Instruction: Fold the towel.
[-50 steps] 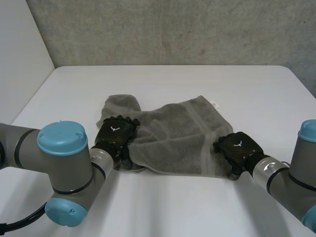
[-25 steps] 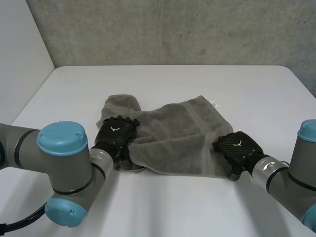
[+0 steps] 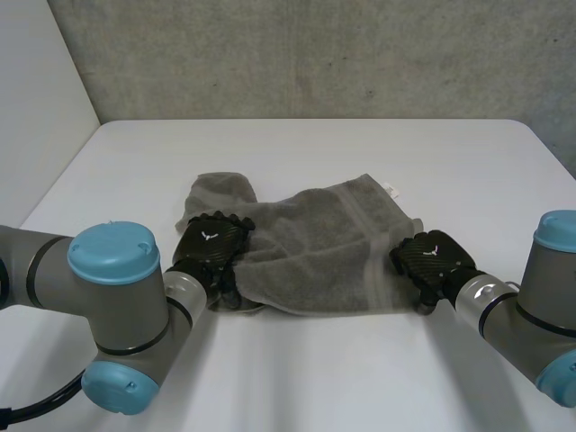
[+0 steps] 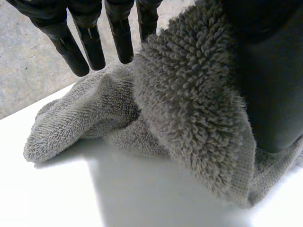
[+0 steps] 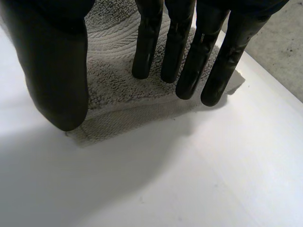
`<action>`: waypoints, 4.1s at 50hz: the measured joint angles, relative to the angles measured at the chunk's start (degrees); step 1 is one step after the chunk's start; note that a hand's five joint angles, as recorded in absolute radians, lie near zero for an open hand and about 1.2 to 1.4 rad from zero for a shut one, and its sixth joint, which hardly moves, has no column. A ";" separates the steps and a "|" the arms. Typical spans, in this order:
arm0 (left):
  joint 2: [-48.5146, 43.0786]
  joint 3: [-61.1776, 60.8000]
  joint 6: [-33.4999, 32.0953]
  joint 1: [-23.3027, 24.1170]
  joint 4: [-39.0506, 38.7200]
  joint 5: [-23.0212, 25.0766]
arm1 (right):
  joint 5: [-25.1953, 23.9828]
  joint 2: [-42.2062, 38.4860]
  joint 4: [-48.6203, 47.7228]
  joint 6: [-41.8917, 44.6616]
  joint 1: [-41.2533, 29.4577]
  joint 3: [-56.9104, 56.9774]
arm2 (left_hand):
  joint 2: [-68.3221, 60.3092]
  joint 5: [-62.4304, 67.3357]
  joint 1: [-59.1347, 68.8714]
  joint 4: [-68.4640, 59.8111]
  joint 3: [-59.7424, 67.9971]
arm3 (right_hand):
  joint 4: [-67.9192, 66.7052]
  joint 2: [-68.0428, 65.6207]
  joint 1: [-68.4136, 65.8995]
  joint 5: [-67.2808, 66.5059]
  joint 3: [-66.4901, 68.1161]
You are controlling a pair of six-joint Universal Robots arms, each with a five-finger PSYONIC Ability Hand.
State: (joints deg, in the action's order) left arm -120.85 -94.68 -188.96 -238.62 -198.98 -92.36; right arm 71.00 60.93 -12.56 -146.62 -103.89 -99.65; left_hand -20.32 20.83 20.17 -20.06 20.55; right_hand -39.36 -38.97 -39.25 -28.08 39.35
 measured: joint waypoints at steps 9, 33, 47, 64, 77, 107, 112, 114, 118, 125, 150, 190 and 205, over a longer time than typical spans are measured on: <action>0.04 -0.05 0.02 0.01 0.00 -0.01 | 0.15 -0.13 -0.56 -0.35 -0.06 1.45 | 0.00 0.00 0.00 0.00 0.00 | -4.17 -4.63 -4.09 -4.98 4.22; 0.09 -0.24 0.09 -0.01 -0.08 0.08 | 0.19 -1.73 -0.54 -0.56 -0.22 2.39 | 0.00 0.00 0.00 0.00 0.00 | -33.05 -32.96 -33.56 -34.43 32.69; 0.92 -0.52 0.05 0.15 -0.53 0.07 | 0.31 8.13 -0.86 -5.49 0.54 2.36 | 0.01 -0.12 -0.01 0.00 -0.05 | -37.42 -35.41 -36.80 -38.22 37.08; -0.90 0.43 -0.68 0.87 -5.18 -0.08 | -3.49 21.03 0.41 -19.14 10.13 2.46 | -1.66 1.43 1.82 -1.83 1.49 | -37.69 -35.40 -36.99 -38.22 37.42; -0.06 1.61 -7.36 0.49 -7.84 -6.31 | -3.98 23.28 0.77 -18.98 10.76 3.16 | -60.07 58.24 60.27 -60.52 60.27 | -37.69 -35.38 -37.00 -38.22 37.42; 8.73 20.44 -13.64 -5.56 7.55 3.19 | -5.01 14.31 25.25 -11.01 7.75 35.04 | -52.53 52.20 52.66 -52.70 52.71 | -37.70 -35.38 -37.06 -38.23 37.94; 0.01 23.43 -22.55 -6.35 7.58 3.09 | -2.21 5.89 25.59 -7.24 4.44 38.82 | -50.58 50.28 50.71 -50.84 50.94 | -37.71 -35.38 -37.06 -38.22 37.94; -2.31 25.82 -25.17 -6.68 7.23 3.01 | -0.81 3.22 25.20 -6.45 3.25 41.24 | -51.03 50.54 51.16 -51.23 51.16 | -37.71 -35.38 -37.06 -38.22 37.94; -4.97 32.52 -27.83 -7.36 5.43 2.77 | 1.88 -0.56 22.29 -5.60 1.34 46.93 | -53.96 52.14 54.12 -54.29 53.27 | -37.77 -35.38 -37.07 -38.23 37.94; -1.47 42.50 -19.41 -9.27 -5.23 1.91 | 7.33 1.45 -0.39 -7.70 -0.10 48.31 | -56.10 53.42 56.00 -56.34 55.74 | -37.77 -35.38 -37.07 -38.23 37.94; 14.67 -1.69 -15.93 -13.76 -4.00 14.37 | -7.47 10.99 15.82 -5.25 6.50 17.75 | -55.70 55.48 55.89 -55.97 55.63 | -37.79 -35.38 -37.08 -38.23 38.00; -3.28 6.45 -23.46 -12.04 -4.54 14.47 | -1.25 8.76 5.17 -1.63 19.39 7.26 | -7.94 5.89 7.58 -8.16 6.80 | -37.79 -35.38 -37.08 -38.24 38.00; -5.18 9.98 -23.07 -12.11 4.99 14.93 | 1.07 3.92 5.26 -1.11 20.76 11.24 | -22.03 21.51 22.17 -22.39 21.81 | -37.79 -35.38 -37.08 -38.24 38.00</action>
State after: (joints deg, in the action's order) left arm -126.03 -84.70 -212.03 -250.73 -193.99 -77.43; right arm 72.07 64.85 -7.30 -147.74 -83.13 -88.41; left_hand -42.35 42.34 42.33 -42.45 42.36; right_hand -77.15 -74.35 -76.33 -66.31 77.34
